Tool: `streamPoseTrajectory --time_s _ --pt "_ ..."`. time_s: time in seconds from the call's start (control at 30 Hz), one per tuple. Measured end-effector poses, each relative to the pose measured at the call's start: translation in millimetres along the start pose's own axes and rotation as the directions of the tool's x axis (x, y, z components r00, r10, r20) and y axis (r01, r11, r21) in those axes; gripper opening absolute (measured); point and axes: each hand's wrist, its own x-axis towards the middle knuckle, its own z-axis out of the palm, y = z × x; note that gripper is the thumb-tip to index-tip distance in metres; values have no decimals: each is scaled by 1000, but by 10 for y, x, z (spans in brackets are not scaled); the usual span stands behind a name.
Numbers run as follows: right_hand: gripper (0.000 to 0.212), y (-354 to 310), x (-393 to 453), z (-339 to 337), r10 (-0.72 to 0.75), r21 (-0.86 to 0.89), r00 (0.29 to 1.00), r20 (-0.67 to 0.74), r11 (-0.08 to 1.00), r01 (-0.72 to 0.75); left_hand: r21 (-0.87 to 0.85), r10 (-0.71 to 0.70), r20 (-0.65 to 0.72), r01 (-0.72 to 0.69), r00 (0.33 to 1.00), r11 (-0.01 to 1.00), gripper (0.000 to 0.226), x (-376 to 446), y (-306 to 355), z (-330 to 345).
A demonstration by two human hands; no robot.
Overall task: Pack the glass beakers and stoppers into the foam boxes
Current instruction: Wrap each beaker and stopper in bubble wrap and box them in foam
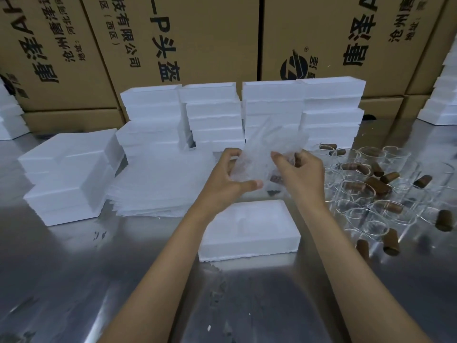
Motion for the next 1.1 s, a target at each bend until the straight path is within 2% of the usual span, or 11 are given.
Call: streamPoseTrajectory --time_s 0.1,0.23,0.37,0.47,0.6,0.67,0.73,0.83,0.93,1.0,1.1 --pt "31 185 45 6 -42 -262 997 70 963 59 134 -96 27 92 995 987 57 47 -70 36" --pt "28 322 69 24 -1 -507 985 170 857 89 111 -201 -8 201 980 973 26 139 -121 -7" --pt "22 243 65 42 -114 -449 971 212 871 200 323 -107 -117 140 987 936 12 176 -187 2" --pt "29 175 -24 49 -228 -330 901 370 874 356 461 -92 -158 156 983 874 14 210 -192 37" --pt "28 185 -133 39 -19 -558 821 571 725 404 509 -33 -133 97 991 855 6 191 -179 25" --pt "36 198 -110 45 54 -600 795 604 688 409 416 34 -52 -10 998 909 21 132 -180 11" --pt "46 183 -96 67 109 -615 763 637 668 418 402 137 27 -136 990 905 19 72 -169 -14" --pt "39 169 -112 78 95 -587 808 581 737 335 517 147 91 -173 985 838 20 40 -194 -34" --pt "17 172 -93 22 -75 -408 931 357 884 227 616 -29 181 -91 983 782 34 50 -239 -38" --pt "12 204 -30 -46 -47 -342 952 304 927 155 637 -108 194 -41 975 770 36 53 -248 -15" --pt "16 292 22 -83 99 -422 923 372 903 74 677 -95 147 -30 985 735 41 83 -246 34"
